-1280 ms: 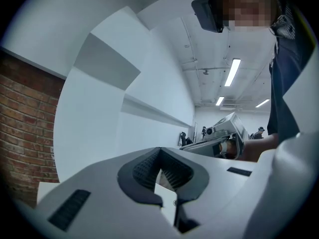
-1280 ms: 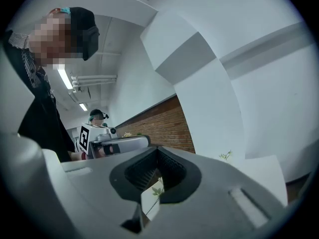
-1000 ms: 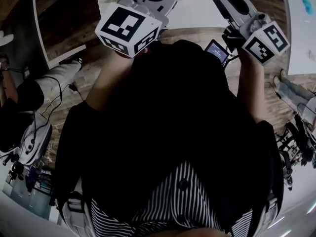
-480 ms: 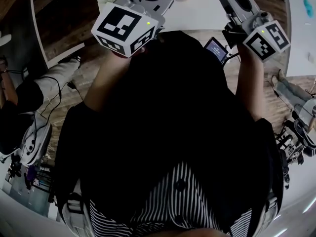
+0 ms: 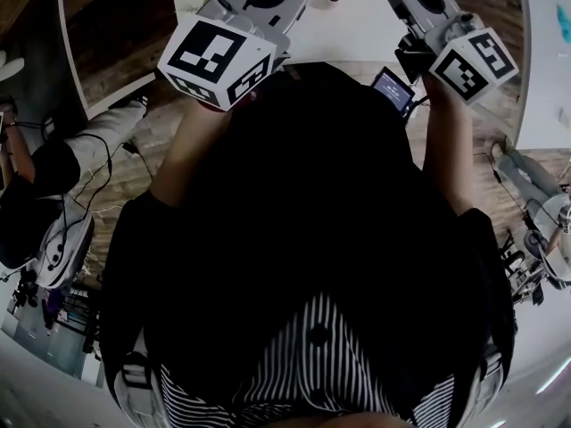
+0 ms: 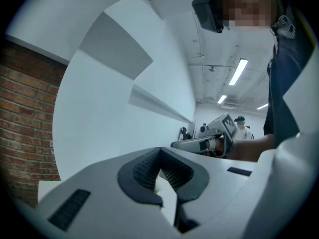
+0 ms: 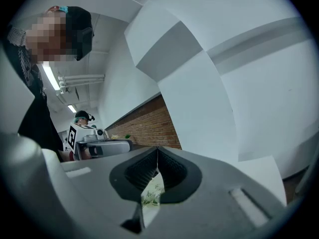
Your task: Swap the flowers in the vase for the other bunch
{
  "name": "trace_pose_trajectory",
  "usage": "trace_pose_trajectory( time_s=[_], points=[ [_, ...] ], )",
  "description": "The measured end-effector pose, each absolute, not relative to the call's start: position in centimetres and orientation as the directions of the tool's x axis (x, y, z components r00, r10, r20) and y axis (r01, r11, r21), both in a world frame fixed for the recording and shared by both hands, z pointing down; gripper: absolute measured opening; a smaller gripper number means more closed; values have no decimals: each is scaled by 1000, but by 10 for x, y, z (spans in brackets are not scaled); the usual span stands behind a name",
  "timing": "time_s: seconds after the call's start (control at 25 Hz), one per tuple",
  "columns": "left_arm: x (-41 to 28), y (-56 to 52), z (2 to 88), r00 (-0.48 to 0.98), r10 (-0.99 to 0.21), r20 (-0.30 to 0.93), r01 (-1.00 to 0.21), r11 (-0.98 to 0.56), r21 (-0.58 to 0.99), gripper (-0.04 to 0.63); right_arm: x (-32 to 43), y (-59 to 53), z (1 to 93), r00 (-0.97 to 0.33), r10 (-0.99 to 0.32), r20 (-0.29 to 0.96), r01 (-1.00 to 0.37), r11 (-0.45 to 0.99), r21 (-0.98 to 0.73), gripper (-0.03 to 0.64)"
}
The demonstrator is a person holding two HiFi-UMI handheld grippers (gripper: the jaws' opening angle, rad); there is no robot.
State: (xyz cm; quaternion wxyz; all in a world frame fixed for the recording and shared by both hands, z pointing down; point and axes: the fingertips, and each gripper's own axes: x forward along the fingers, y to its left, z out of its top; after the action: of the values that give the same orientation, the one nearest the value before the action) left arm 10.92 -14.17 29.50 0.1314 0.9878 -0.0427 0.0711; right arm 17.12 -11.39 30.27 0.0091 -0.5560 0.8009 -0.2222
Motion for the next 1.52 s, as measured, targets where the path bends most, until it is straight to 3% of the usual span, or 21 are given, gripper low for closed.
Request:
trace_pose_trajectory(
  time_s=[0.64,0.92,1.12,1.52],
  points=[
    [119,-177,318,975,-93,202,-151,-944,292,6,187,-149,340,-411,-864,291,-875,283,-393,14],
    [115,-191,319,969,-103,224,-168,-941,294,6,187,-159,353,-408,-854,322,-882,276,-383,177],
    [118,-177,320,968,-104,230,-173,-937,304,6,194,-144,372,-389,-834,391,-907,272,-322,194],
    [100,-171,308,962,-132,241,-198,-941,276,6,179,-132,410,-349,-735,582,-933,330,-143,326]
  ],
)
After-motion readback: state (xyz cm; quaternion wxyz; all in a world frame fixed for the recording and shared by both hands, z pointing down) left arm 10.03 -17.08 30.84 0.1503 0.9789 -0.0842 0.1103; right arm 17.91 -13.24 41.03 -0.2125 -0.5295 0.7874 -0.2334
